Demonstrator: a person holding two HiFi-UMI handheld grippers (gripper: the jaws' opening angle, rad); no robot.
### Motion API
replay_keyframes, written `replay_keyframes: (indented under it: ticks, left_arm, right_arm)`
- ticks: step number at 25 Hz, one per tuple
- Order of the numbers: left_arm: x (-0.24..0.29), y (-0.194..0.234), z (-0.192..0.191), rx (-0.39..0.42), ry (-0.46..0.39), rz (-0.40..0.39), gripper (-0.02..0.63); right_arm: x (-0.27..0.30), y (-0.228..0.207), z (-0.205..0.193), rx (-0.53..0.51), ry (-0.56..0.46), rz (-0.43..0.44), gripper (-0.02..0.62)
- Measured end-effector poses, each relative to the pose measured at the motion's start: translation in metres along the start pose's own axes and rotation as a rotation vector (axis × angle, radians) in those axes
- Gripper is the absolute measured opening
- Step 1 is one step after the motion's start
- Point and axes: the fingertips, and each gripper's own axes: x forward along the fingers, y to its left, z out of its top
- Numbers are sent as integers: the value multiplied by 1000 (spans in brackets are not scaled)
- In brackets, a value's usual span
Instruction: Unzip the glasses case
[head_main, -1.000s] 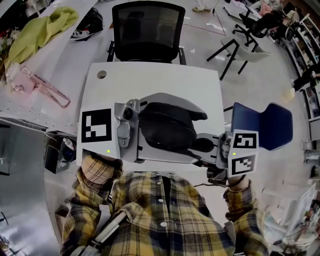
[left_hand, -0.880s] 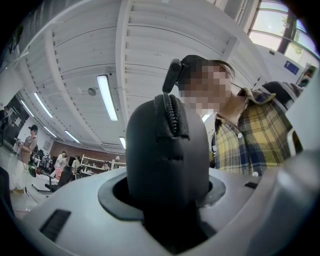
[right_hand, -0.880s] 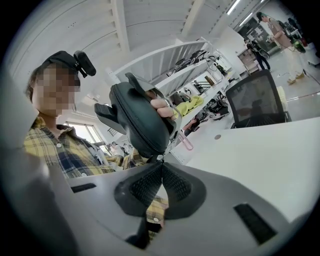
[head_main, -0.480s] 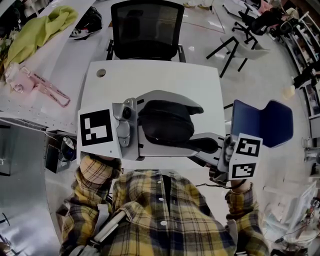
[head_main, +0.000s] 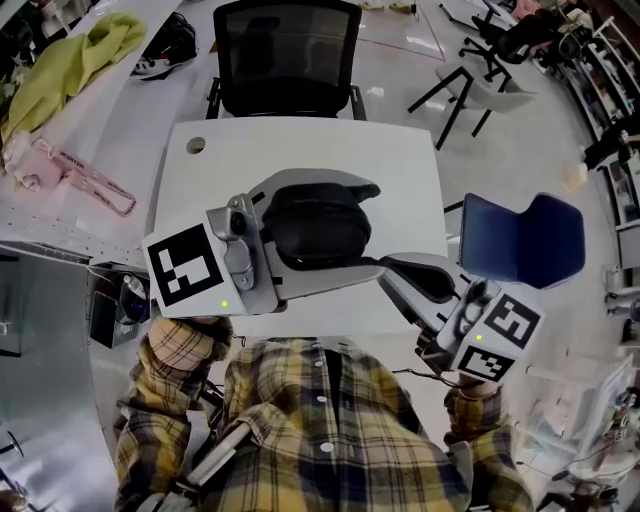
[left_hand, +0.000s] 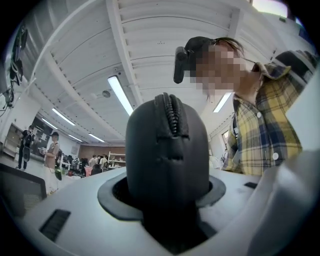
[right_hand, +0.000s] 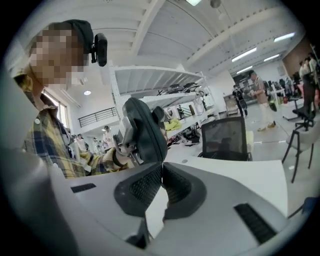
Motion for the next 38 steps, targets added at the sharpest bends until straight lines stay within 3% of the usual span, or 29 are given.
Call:
replay_keyframes:
  ticks: [6, 11, 17, 23, 38]
  left_arm:
    - [-2, 6, -17, 33, 74, 114, 249]
    - [-1, 1, -30, 32, 106, 153, 249]
    - [-2, -1, -42, 19, 139, 221, 249]
    - [-15, 9, -51, -25, 143, 283, 249]
    - [-13, 15, -55, -55, 137, 281, 249]
  right_arm:
    - [-10, -14, 42, -65, -172, -192, -2]
    - [-6, -17, 54, -131, -195, -255, -2]
    - [-5, -20, 58, -120, -237, -290, -2]
    - [10, -24, 43, -107, -211, -319, -2]
    - [22, -31, 47, -132, -201, -327, -2]
